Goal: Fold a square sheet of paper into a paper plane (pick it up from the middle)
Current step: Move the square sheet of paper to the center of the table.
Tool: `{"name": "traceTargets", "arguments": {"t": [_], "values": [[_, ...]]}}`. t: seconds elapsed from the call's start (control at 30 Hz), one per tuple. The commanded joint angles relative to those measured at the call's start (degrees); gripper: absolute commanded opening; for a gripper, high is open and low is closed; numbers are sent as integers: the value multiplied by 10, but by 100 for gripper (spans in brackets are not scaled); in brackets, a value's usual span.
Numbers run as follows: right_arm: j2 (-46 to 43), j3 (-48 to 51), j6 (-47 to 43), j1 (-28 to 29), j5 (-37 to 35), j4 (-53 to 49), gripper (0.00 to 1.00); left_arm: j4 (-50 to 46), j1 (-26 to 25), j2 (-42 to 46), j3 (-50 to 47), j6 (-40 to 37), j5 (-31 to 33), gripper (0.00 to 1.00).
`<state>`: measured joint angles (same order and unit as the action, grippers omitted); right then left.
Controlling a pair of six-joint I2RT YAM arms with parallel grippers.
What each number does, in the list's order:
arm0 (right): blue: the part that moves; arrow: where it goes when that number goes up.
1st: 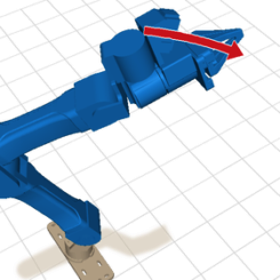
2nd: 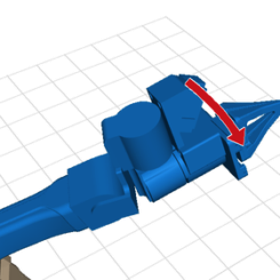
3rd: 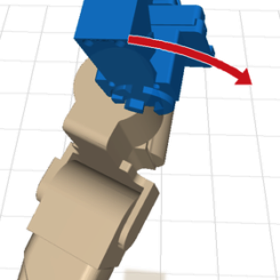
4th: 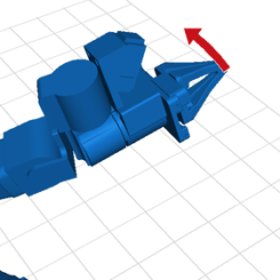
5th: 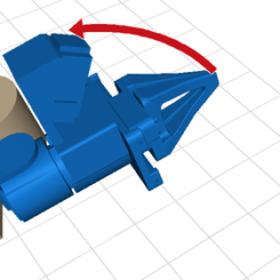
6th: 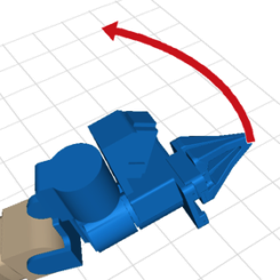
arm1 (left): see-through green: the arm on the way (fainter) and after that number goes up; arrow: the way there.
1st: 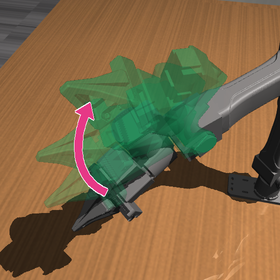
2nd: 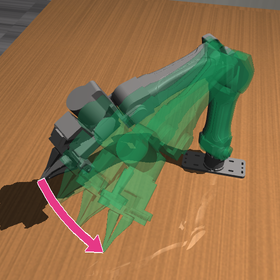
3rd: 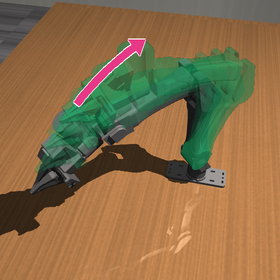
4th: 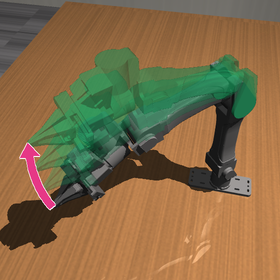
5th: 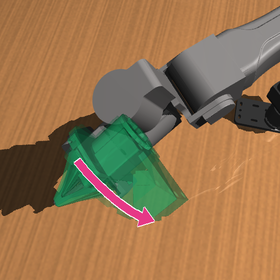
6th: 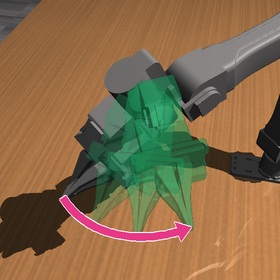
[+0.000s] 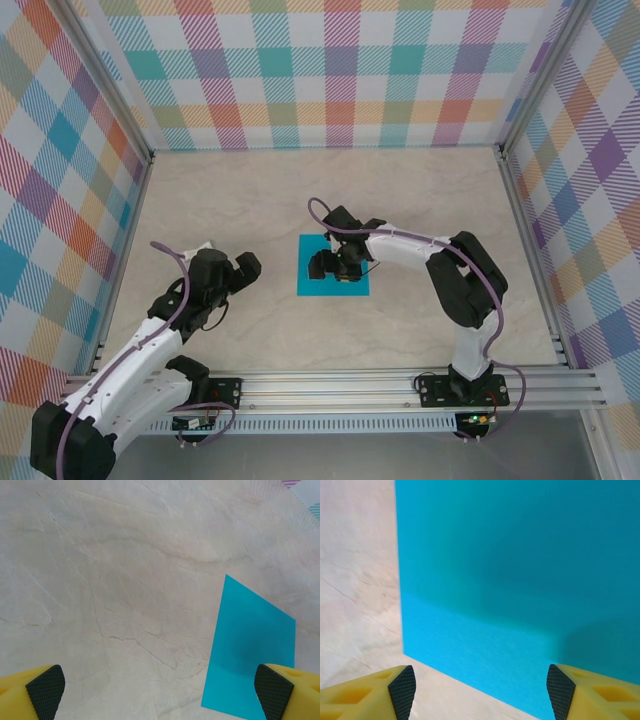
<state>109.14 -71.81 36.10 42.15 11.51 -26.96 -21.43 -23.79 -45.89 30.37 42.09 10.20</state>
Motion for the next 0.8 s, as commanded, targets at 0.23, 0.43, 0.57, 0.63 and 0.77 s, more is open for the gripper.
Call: {"name": "traceTargets", "arguments": {"t": [0.23,0.43,0.57,0.63,0.77], "values": [[18,40,6,6,-12,-6,71,-22,9,-16,7,-37,-43,100],[-19,81,-35,6,-30,-30,71,1,9,-40,7,-46,-83,100],[-36,37,-34,7,-36,-55,72,11,9,-52,8,-45,-89,100],[-46,10,-21,8,-64,-76,76,18,9,-64,10,-45,-100,100],[-25,-66,27,8,-180,-183,81,20,9,-99,19,-45,-109,100]]}}
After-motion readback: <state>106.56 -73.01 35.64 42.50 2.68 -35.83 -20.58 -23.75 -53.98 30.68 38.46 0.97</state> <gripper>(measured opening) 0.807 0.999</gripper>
